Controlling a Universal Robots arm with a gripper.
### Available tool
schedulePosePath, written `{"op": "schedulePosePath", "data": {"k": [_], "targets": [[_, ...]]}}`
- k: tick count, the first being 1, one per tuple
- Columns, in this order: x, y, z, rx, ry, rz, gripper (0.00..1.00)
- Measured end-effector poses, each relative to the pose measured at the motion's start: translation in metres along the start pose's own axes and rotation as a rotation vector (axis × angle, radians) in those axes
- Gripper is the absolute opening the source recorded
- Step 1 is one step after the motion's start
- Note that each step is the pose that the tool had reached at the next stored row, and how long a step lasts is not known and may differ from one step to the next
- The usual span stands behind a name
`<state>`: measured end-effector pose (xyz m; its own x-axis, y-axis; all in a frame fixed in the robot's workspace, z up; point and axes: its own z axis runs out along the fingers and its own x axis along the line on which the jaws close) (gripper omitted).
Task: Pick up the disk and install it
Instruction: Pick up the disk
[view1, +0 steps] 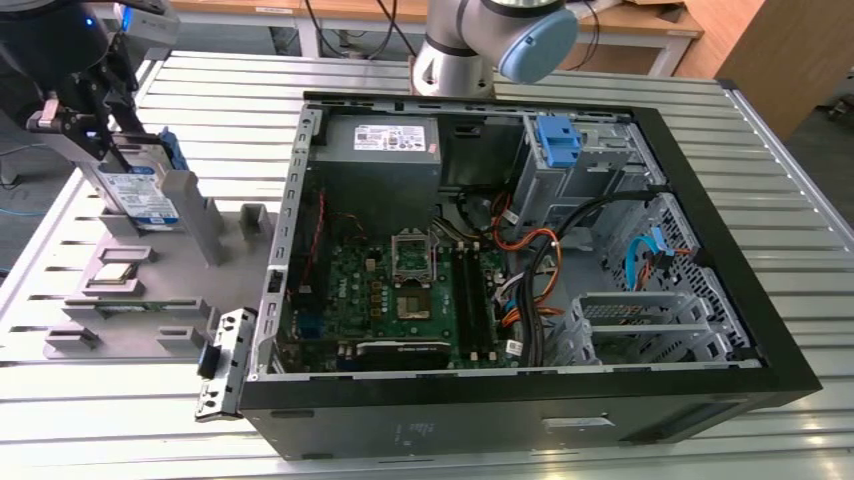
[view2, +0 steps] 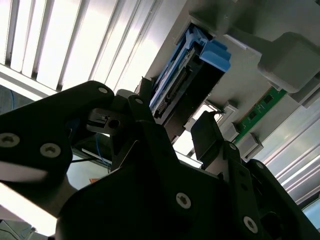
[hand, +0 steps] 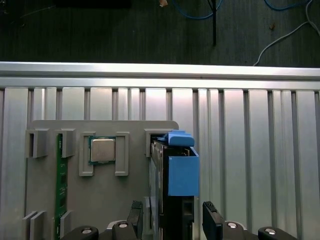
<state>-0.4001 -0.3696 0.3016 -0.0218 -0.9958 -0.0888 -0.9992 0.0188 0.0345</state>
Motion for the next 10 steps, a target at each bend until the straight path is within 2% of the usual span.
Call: {"op": "schedulePosePath", "data": {"k": [10], "targets": [[-0.0021, -0.0001, 0.0005, 0.0, -0.0005, 0.0, 0.59]]}}
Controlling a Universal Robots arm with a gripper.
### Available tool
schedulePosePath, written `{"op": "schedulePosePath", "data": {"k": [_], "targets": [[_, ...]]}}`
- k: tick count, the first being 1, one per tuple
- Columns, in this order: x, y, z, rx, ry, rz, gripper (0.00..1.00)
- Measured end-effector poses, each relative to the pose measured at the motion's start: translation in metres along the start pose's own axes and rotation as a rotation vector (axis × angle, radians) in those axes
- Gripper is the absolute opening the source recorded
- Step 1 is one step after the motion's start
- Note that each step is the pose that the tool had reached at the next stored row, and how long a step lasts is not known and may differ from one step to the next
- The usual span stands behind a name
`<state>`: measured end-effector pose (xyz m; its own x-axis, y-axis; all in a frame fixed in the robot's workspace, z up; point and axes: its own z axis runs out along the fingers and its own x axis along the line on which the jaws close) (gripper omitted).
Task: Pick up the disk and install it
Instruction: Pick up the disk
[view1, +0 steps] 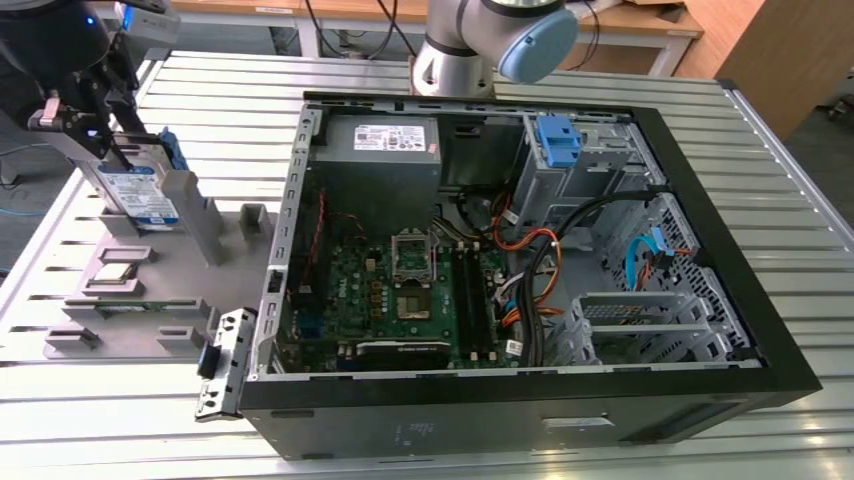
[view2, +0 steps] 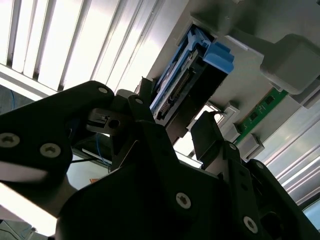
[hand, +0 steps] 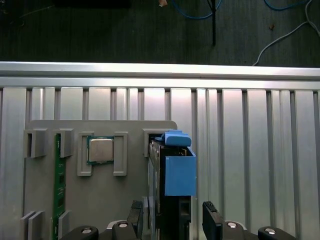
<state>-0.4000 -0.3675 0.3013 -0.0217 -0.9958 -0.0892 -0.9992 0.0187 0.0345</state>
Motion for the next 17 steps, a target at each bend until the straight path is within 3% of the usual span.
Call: {"op": "schedulePosePath", "data": {"k": [14, 16, 17], "targets": [[-0.0001, 0.0001, 0.0002, -0.0001, 0.0, 0.0, 0.59], [-0.0001, 0.0001, 0.0002, 0.0, 0.0, 0.0, 0.57], [-0.0001, 0.0001, 0.0002, 0.0, 0.0, 0.0, 0.51]]}}
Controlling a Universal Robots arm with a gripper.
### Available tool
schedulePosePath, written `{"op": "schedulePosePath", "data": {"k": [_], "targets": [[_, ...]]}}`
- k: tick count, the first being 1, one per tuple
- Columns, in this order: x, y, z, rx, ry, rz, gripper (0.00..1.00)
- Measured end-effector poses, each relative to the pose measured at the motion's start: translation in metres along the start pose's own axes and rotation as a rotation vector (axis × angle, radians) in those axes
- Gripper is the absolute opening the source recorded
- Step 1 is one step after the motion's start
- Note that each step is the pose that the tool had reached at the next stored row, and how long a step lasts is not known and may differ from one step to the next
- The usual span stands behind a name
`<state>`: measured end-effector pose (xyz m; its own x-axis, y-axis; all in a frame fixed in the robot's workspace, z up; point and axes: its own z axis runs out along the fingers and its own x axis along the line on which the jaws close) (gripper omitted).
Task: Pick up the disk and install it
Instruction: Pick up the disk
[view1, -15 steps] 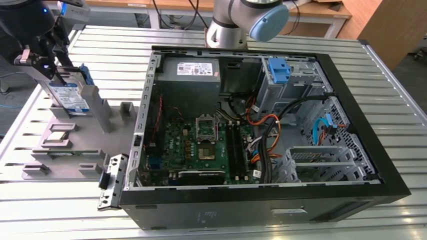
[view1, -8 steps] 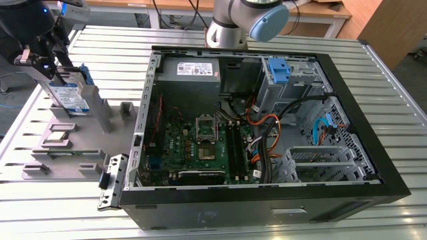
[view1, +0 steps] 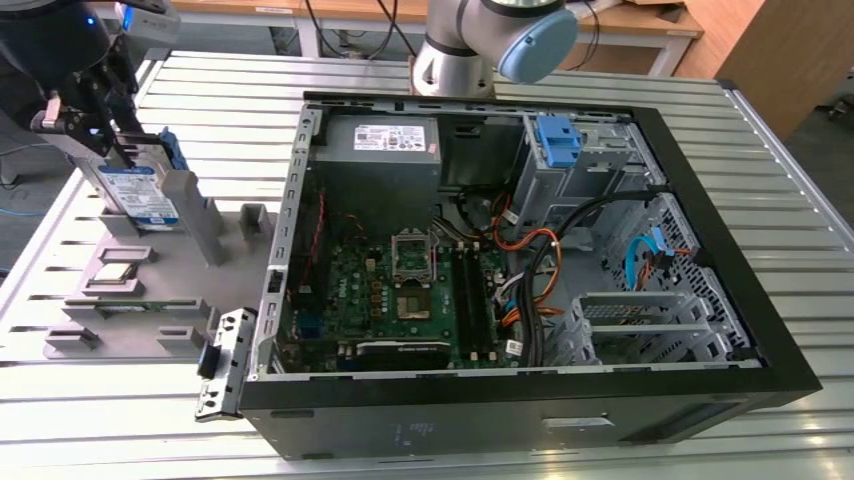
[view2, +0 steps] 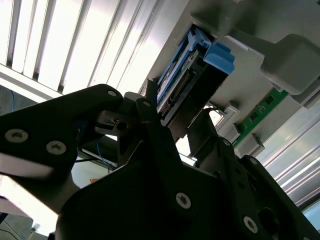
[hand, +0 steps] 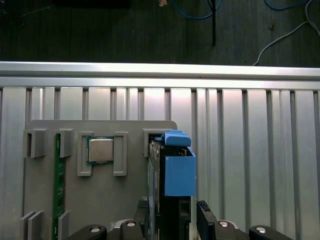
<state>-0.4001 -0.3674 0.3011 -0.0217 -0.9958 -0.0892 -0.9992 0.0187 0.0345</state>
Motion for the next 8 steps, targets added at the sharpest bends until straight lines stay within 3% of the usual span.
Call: {"op": "schedulePosePath", "data": {"k": [8], "targets": [[0.0, 0.0, 0.0, 0.0, 0.0, 0.0, 0.51]]}}
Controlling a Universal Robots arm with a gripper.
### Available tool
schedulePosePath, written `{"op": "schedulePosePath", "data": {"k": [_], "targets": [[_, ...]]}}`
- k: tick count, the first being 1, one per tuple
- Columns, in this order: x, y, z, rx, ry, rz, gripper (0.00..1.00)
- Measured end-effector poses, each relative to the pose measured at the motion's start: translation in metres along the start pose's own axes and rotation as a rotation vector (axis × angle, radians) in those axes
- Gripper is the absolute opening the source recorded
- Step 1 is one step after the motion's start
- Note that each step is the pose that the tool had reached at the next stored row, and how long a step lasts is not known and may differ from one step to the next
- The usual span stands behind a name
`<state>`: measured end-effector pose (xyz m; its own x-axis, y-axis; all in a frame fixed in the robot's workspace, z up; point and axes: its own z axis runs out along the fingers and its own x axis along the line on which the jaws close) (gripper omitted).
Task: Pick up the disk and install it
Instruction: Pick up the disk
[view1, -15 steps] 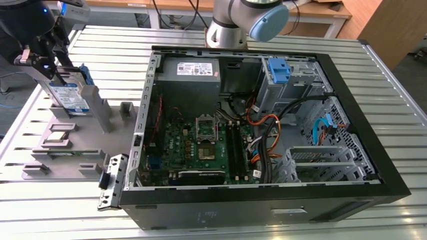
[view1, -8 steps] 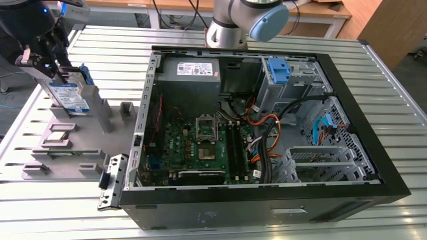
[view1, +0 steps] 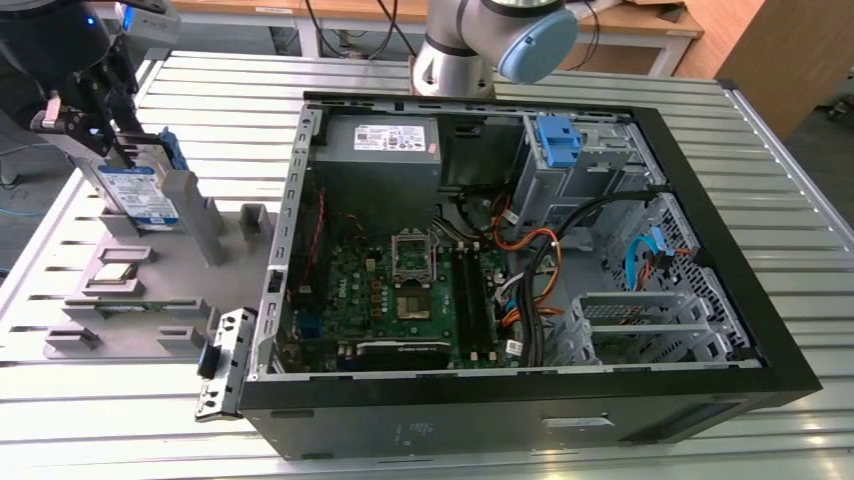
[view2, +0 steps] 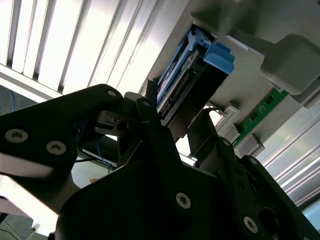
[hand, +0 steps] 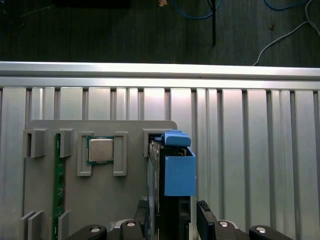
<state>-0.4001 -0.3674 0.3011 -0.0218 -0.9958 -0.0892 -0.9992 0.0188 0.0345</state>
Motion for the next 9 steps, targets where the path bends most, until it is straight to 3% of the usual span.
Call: {"op": "schedulePosePath", "data": {"k": [9], "targets": [[0.0005, 0.0, 0.0, 0.0, 0.0, 0.0, 0.51]]}}
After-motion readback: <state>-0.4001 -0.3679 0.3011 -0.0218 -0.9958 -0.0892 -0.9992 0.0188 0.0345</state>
